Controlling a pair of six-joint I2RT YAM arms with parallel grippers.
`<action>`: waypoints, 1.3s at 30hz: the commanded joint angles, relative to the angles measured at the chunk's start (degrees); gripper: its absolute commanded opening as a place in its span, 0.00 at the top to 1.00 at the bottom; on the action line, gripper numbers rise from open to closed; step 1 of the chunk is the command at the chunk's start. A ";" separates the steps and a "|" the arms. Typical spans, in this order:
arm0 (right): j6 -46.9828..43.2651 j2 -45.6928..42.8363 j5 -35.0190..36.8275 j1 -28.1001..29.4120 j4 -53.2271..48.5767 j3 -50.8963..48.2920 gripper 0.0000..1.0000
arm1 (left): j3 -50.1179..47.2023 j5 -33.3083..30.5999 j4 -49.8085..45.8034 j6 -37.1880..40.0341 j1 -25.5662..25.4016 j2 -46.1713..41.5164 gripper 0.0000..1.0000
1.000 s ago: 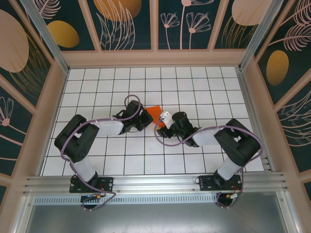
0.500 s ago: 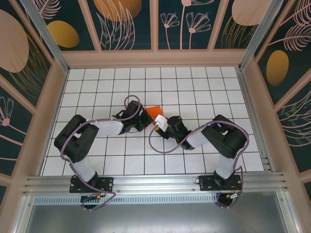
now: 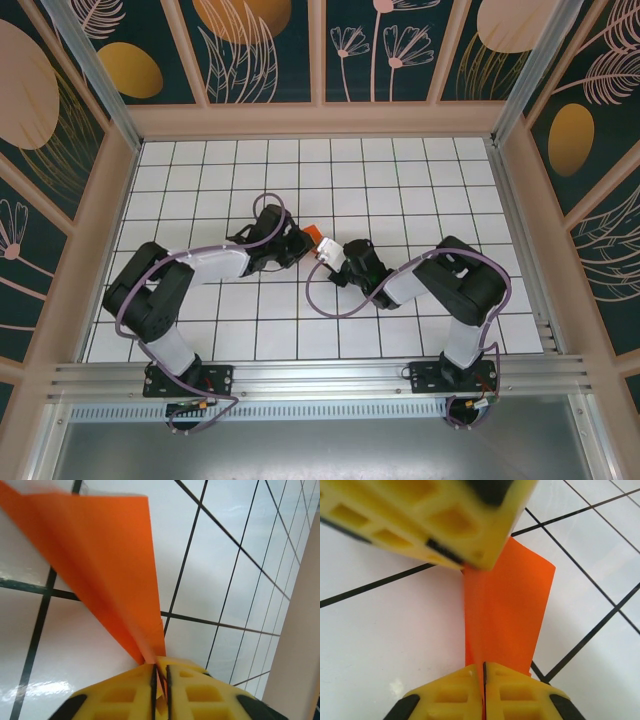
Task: Fold a paper plane with a square sheet of paper (pick it up from the middle)
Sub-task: Fold the wing for the fifth time at the center of the table.
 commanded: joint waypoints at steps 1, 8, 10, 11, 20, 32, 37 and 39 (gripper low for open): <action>3.11 -1.47 -4.59 0.06 -2.27 0.85 0.94 | 0.04 -1.43 -2.64 1.31 2.65 -4.10 0.77; 11.00 -2.55 -12.50 -0.75 -10.30 4.06 0.99 | -1.90 -6.42 -7.99 3.93 6.36 -12.26 0.62; 13.45 -2.35 -14.31 -0.85 -11.87 5.04 0.99 | -3.21 -7.39 -7.79 4.21 6.63 -14.42 0.60; 14.59 -2.16 -15.48 -0.85 -13.01 5.71 1.00 | -4.04 -7.68 -7.38 4.23 6.55 -15.40 0.59; 22.99 1.01 -20.23 -1.03 -19.45 10.65 1.00 | -14.68 -1.80 4.66 3.99 6.12 -20.45 0.66; 26.00 3.53 -24.49 -1.28 -21.09 12.48 0.93 | -16.87 2.50 13.95 2.67 2.03 -11.73 0.83; 26.22 3.50 -25.79 -1.42 -21.61 12.92 0.88 | -15.96 2.35 13.50 2.61 1.86 -9.20 0.84; 26.18 3.55 -26.15 -1.46 -21.88 13.08 0.86 | -15.63 2.00 12.97 2.61 1.80 -8.53 0.84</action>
